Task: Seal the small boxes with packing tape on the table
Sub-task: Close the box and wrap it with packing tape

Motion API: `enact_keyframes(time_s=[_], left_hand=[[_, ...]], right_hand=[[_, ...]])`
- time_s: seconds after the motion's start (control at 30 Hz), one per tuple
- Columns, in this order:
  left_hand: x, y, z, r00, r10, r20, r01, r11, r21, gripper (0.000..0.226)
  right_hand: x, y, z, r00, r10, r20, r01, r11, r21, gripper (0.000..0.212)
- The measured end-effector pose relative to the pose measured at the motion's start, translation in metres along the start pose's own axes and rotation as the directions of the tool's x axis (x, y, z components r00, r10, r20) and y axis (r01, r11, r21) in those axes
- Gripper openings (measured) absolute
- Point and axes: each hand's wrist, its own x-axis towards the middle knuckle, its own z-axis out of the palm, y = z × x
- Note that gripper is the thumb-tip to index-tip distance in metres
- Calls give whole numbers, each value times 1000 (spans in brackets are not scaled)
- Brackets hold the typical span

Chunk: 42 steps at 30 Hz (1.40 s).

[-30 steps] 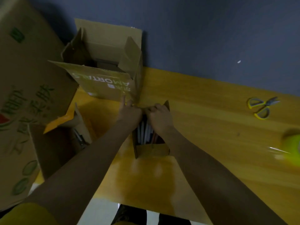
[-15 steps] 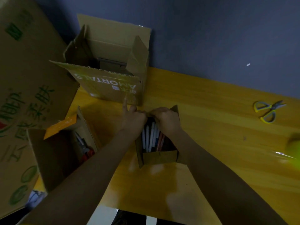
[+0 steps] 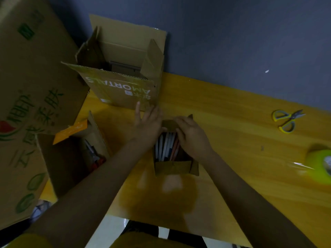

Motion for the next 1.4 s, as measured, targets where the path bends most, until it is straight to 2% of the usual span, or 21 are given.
enact_keyframes(time_s=[0.03,0.07,0.1,0.13,0.2,0.27,0.37,0.47,0.6,0.7,0.9,1.07,1.27,1.4], left_hand=[[-10,3,-1,997,12,-80,-18,997,-69,54],[-20,8,-2,991,45,-123,-61,990,-127,43],[-32,14,-2,990,91,-104,-106,982,-154,35],[-42,22,-1,991,130,-28,-133,978,-161,30],[-59,37,3,969,139,205,-111,984,-142,29],[-69,46,10,941,118,316,-88,990,-106,28],[-76,46,23,961,73,266,-24,983,-183,25],[-78,41,31,983,15,184,45,947,-318,24],[-79,41,37,988,-23,150,80,920,-383,22],[-79,43,36,990,-27,141,79,922,-378,21],[-79,44,36,991,-39,128,84,928,-363,20],[-74,51,34,988,11,153,49,924,-380,22],[-70,52,40,995,-22,96,56,929,-366,25],[-68,52,40,996,-14,89,48,919,-391,29]], right_hand=[[-18,-8,-4,998,43,-37,-41,998,45,33],[-35,-17,-7,996,86,-17,-85,994,73,32],[-49,-21,-6,993,114,33,-116,990,75,30],[-60,-24,-3,988,124,95,-127,992,17,27],[-73,-25,6,965,129,227,-82,975,-206,23],[-79,-26,12,943,198,268,-100,935,-340,20],[-82,-18,22,961,182,208,-121,954,-275,3],[-81,-14,20,952,194,236,-153,971,-184,29],[-80,-13,15,955,189,228,-163,979,-125,26],[-82,-15,14,946,249,207,-232,967,-103,25],[-74,-14,16,890,345,297,-319,938,-134,29],[-70,-12,16,870,360,336,-324,933,-160,29],[-71,-9,11,872,297,389,-280,955,-100,33],[-72,-9,12,880,298,371,-267,954,-135,31]])
